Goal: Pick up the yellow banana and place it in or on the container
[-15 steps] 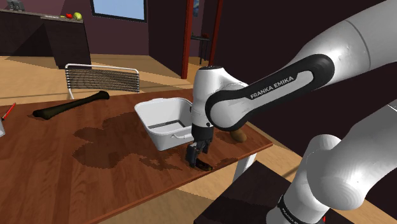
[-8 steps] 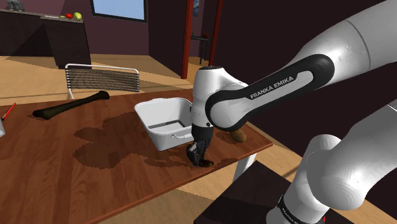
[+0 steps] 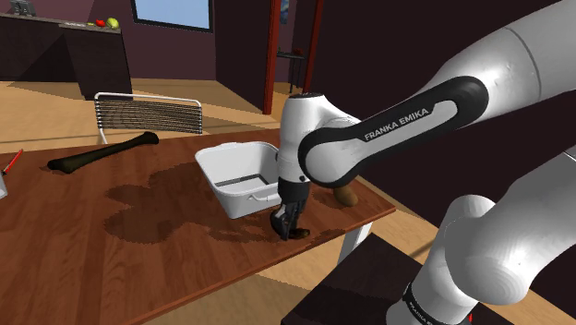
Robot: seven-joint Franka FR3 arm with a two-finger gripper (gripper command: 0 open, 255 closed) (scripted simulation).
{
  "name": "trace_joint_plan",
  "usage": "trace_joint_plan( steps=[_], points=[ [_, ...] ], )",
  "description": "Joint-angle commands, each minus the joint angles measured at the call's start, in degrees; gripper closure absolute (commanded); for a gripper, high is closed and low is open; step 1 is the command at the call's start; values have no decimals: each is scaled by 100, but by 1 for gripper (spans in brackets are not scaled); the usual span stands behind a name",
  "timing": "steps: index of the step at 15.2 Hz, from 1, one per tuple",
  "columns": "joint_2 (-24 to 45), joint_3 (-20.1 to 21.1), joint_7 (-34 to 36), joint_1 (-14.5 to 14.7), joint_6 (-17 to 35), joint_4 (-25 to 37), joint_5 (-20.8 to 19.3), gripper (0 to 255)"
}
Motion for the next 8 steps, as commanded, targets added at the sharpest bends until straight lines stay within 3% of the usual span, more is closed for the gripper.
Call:
trace_joint_plan(
  steps=[1,8],
  points=[
    [-109,-23,-7,0,-184,76,-4,255],
    [-420,-87,-7,-4,-825,407,-26,255]
  ],
)
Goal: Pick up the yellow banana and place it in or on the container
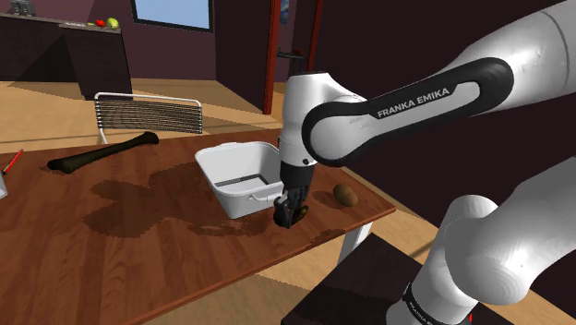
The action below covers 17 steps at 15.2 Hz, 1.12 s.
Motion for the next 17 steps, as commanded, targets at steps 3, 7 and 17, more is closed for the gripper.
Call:
trace_joint_plan(
  steps=[3,7,17],
  points=[
    [-147,-43,-4,-12,-358,228,-25,255],
    [-262,-76,1,-19,-702,457,-44,255],
    [-437,-152,19,-42,-1522,1103,-95,255]
  ],
)
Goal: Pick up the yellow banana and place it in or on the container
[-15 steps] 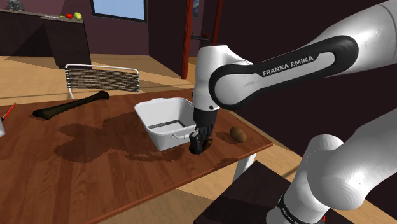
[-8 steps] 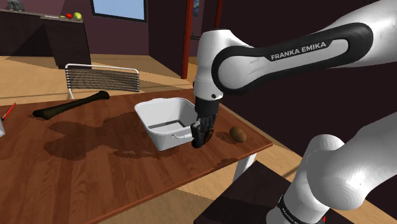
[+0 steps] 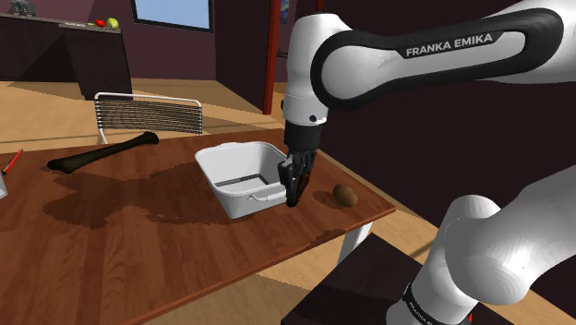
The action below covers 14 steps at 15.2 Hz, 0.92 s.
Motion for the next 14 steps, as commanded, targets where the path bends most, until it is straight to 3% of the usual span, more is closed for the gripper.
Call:
trace_joint_plan(
  steps=[1,11,14],
  points=[
    [-42,-19,7,-7,-180,161,-16,255],
    [-60,-78,33,-31,-914,879,-66,255],
    [601,-123,-57,-148,-780,1395,-198,255]
  ],
)
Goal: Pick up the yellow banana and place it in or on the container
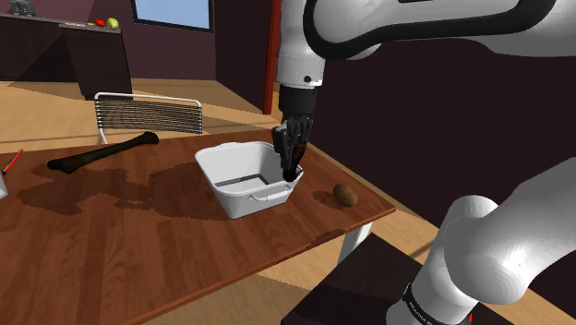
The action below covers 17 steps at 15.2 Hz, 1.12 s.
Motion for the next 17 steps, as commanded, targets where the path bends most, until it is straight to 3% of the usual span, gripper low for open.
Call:
trace_joint_plan(
  steps=[1,11,17],
  points=[
    [407,-20,-41,-63,57,344,-78,255],
    [2716,-131,-219,-291,-44,2719,-498,255],
    [2718,-133,-227,-287,417,2259,-496,255]
  ],
)
